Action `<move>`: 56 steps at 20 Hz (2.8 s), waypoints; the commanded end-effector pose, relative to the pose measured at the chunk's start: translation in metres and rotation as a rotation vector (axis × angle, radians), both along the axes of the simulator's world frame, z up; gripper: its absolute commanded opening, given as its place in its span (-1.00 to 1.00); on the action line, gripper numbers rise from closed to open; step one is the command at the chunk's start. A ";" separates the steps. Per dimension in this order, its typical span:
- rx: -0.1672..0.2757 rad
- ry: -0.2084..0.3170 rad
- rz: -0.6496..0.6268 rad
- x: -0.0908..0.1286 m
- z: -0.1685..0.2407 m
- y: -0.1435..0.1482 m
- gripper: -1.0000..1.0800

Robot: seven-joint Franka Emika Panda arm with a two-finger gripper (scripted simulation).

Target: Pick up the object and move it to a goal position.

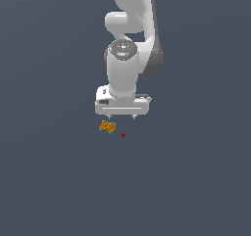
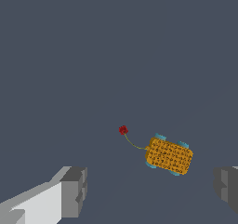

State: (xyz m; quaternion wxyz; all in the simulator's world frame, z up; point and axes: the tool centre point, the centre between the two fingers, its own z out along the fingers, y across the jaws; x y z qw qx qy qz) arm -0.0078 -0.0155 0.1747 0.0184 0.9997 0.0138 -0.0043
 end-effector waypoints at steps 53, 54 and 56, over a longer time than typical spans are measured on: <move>0.028 0.022 1.035 -0.032 -0.093 -0.048 0.92; 0.029 0.022 1.057 -0.033 -0.095 -0.048 0.92; 0.031 0.021 1.098 -0.034 -0.098 -0.050 0.92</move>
